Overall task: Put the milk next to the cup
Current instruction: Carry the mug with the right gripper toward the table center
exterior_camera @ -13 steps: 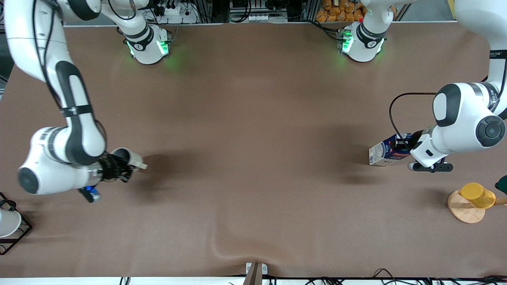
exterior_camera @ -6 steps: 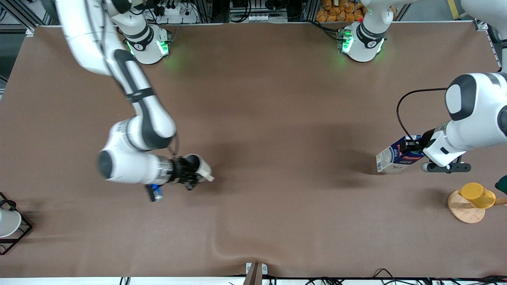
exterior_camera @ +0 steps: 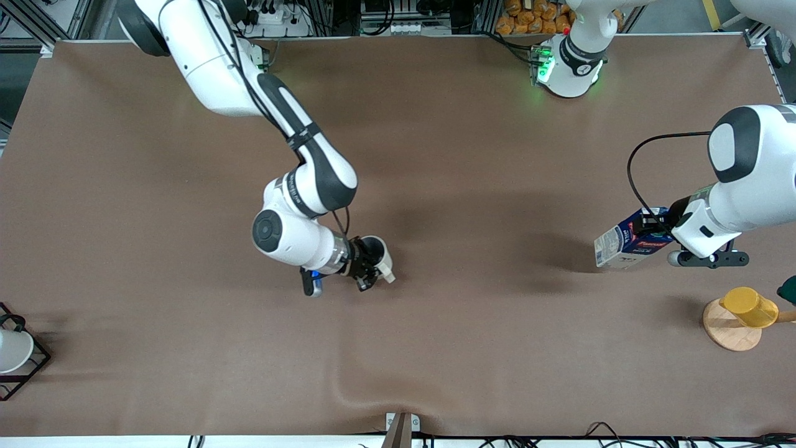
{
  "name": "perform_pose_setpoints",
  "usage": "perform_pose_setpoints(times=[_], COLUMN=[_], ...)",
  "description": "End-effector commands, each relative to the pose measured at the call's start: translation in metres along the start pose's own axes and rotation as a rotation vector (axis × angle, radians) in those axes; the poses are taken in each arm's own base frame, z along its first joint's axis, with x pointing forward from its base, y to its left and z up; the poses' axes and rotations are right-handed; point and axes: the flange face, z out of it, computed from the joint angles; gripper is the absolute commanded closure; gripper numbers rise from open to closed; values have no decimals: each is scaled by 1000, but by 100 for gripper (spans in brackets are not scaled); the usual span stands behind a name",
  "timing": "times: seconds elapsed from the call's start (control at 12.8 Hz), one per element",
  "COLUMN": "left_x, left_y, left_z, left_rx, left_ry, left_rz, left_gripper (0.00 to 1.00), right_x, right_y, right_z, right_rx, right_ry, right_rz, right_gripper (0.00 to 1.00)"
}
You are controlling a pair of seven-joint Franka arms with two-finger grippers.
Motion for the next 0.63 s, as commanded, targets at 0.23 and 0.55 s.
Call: perform_pose_setpoints(times=[0.23, 0.55], left_x=[-4, -5], left_y=[29, 29], left_z=[-22, -26], left_rx=[3, 3], left_ry=[7, -2], left_rz=[-41, -44], left_gripper=[50, 50], right_x=[-46, -53], right_y=[17, 25], right_z=[35, 57], right_rx=[0, 24], right_ry=[-11, -6], right_rz=[241, 292], right_gripper=[89, 80])
